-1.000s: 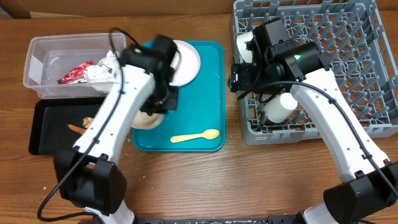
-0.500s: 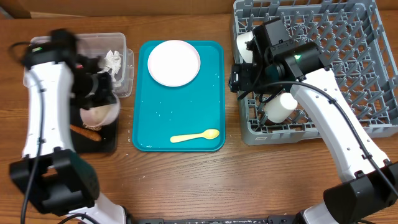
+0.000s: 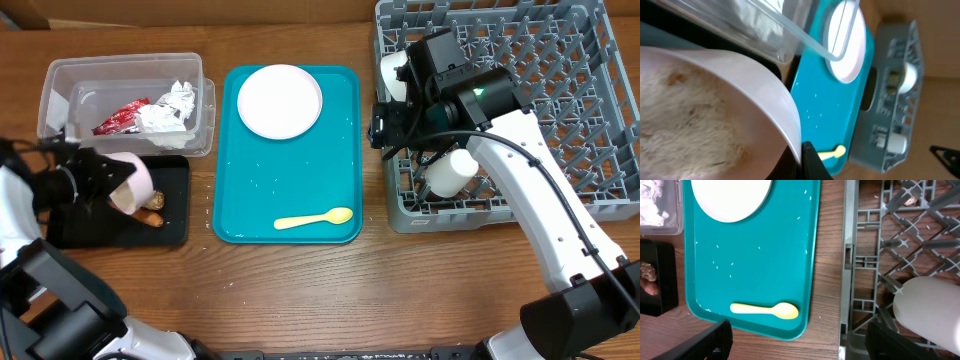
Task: Sort waste into correct bins and load items into the dishwasher
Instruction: 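Carry the pink bowl left and tip the rice onto the black tray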
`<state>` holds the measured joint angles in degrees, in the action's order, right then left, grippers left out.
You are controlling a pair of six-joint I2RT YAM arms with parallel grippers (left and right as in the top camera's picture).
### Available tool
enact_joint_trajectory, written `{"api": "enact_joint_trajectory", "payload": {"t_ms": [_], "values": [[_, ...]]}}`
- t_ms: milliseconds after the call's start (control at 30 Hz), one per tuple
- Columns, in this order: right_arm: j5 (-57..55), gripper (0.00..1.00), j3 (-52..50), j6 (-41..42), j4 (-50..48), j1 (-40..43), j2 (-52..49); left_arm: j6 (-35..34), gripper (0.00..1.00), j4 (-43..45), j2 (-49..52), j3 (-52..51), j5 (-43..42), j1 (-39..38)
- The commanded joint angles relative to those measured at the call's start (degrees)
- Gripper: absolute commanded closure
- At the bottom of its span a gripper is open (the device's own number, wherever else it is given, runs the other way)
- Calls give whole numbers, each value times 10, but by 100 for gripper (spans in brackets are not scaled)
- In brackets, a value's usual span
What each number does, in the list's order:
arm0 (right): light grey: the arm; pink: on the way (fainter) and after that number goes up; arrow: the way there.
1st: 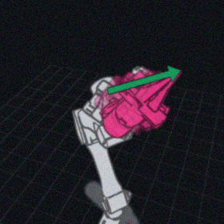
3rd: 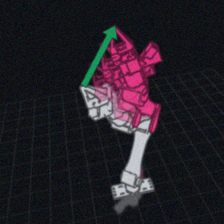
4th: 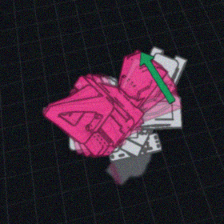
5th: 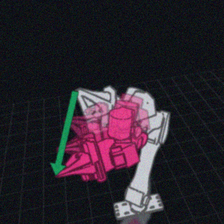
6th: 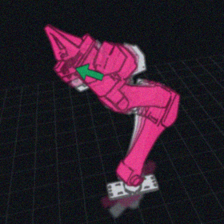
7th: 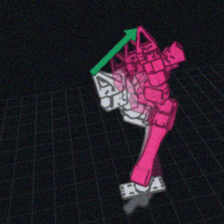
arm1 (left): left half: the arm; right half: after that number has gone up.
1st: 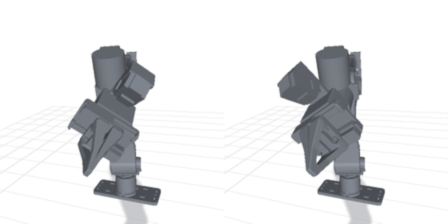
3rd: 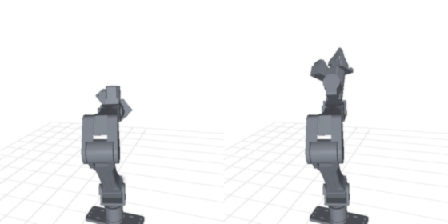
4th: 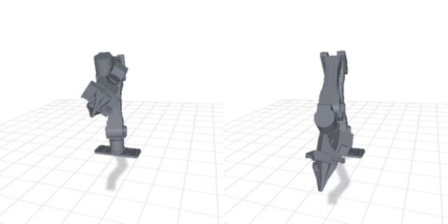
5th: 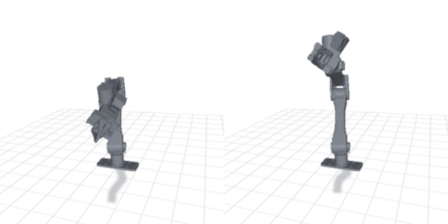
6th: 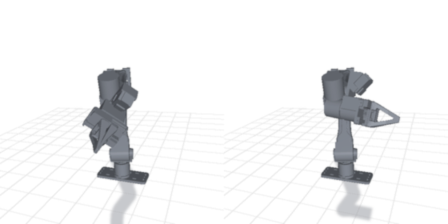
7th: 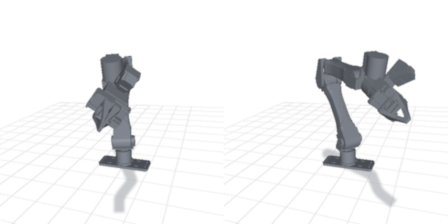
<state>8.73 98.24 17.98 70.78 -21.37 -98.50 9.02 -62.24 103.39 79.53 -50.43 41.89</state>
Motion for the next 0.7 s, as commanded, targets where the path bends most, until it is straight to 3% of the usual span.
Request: {"api": "enact_joint_trajectory", "payload": {"t_ms": [0,333,667], "values": [[-2,13,0,-2,1,1,3,17,96,32,-18,-18,-89,21],[-1,13,0,-2,19,1,3,18,96,85,-18,-24,-111,55],[-1,13,0,-2,25,1,3,70,96,119,-18,-69,-172,82]]}}
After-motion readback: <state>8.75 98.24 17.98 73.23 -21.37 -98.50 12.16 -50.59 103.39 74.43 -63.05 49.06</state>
